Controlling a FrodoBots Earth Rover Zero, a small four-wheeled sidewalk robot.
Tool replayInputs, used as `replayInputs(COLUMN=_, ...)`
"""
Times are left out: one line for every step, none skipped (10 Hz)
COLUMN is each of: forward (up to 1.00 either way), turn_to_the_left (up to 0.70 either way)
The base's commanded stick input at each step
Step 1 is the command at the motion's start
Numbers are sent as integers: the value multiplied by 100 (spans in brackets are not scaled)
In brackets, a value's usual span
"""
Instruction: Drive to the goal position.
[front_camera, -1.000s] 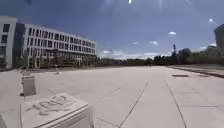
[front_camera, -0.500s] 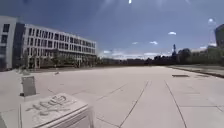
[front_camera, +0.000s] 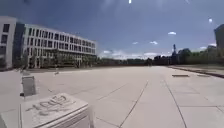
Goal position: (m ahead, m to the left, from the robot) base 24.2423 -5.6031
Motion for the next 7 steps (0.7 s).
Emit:
replayInputs(forward=6, turn_to_the_left=0)
replayInputs(forward=6, turn_to_the_left=0)
replayInputs(forward=6, turn_to_the_left=0)
replayInputs(forward=6, turn_to_the_left=0)
replayInputs(forward=6, turn_to_the_left=0)
replayInputs(forward=6, turn_to_the_left=0)
replayInputs(forward=6, turn_to_the_left=0)
